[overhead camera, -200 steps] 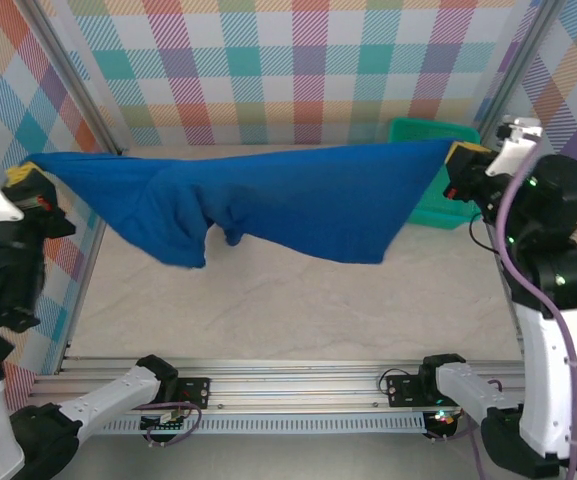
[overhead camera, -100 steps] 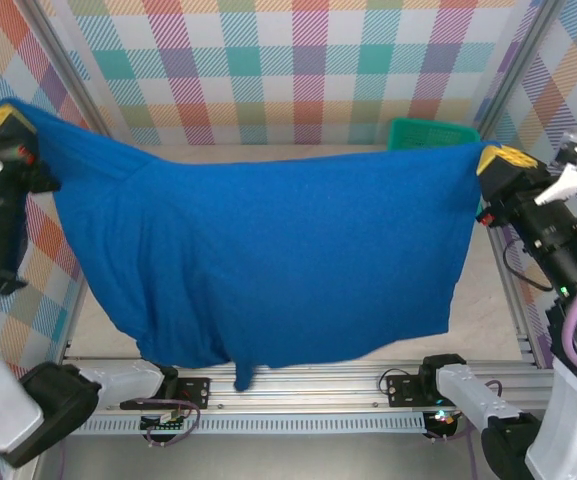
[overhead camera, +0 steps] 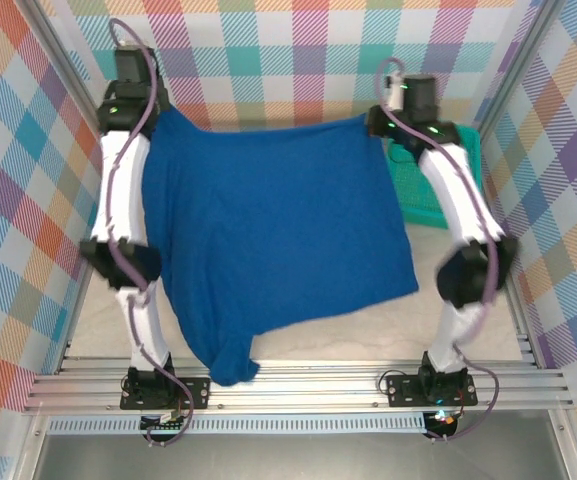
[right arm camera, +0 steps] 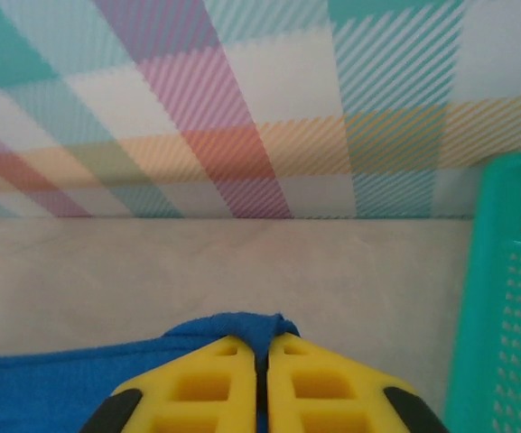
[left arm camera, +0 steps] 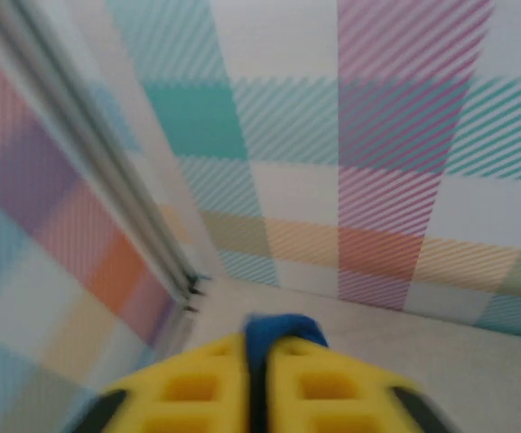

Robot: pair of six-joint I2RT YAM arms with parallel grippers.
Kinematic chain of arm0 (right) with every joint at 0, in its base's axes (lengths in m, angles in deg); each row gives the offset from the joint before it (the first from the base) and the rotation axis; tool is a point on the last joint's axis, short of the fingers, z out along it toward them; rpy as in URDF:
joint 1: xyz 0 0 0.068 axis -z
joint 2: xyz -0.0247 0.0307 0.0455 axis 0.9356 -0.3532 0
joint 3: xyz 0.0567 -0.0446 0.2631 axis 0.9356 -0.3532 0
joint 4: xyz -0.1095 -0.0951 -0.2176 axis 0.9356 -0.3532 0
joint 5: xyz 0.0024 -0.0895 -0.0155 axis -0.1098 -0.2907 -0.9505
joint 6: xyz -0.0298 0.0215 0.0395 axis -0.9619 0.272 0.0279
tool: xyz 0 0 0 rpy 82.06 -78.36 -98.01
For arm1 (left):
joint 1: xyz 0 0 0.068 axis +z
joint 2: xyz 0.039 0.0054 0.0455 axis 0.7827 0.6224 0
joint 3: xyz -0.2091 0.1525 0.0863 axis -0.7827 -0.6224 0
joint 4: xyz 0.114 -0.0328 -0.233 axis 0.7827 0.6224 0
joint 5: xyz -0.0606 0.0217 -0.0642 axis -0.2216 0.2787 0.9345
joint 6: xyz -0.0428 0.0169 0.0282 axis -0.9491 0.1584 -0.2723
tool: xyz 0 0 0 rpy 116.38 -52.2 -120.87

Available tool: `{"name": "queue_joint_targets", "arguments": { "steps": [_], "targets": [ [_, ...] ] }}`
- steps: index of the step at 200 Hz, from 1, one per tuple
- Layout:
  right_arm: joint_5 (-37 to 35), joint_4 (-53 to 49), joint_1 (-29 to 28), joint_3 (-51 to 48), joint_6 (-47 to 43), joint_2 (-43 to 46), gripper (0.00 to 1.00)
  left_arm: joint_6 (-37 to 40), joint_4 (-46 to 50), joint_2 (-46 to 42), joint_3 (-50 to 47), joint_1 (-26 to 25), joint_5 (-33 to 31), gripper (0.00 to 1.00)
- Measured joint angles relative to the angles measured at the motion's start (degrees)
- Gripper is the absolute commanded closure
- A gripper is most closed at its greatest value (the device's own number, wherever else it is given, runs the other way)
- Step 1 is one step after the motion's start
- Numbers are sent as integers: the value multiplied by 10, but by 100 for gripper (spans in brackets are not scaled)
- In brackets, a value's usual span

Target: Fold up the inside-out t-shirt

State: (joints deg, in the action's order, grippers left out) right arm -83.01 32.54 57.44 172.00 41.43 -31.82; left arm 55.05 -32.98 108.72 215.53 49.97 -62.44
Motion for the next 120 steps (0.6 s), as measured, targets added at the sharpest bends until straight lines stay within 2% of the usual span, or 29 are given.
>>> {"name": "queue_joint_targets", "arguments": {
  "steps": [11, 17, 29, 36, 50, 58, 81, 100, 120],
  "targets": [
    [-11, -16, -5, 144, 1, -140, 70, -17, -2, 114, 101, 11, 19, 56],
    [-14, -29, -7, 229, 1, -216, 64, -27, -5, 169, 139, 16, 31, 50],
    [-19, -65, -10, 391, 4, -360, 59, -47, -5, 221, 141, 22, 51, 38],
    [-18, -67, -11, 408, 6, -394, 57, -62, -3, 231, 114, 23, 62, 34],
    [-18, -70, -13, 318, 5, -391, 52, -87, -2, 225, 47, 25, 78, 28],
    [-19, -54, -16, 219, 2, -356, 50, -103, 0, 214, 13, 26, 89, 23],
    [-11, -45, -22, -2, -13, -241, 46, -150, 16, 156, -64, 23, 118, 20],
    [1, -43, -42, -93, -28, -134, 44, -185, -1, 39, -195, 16, 135, 20],
    [10, -15, -78, -178, -49, -2, 43, -236, -77, -150, -428, -1, 175, 20]
  ]
}}
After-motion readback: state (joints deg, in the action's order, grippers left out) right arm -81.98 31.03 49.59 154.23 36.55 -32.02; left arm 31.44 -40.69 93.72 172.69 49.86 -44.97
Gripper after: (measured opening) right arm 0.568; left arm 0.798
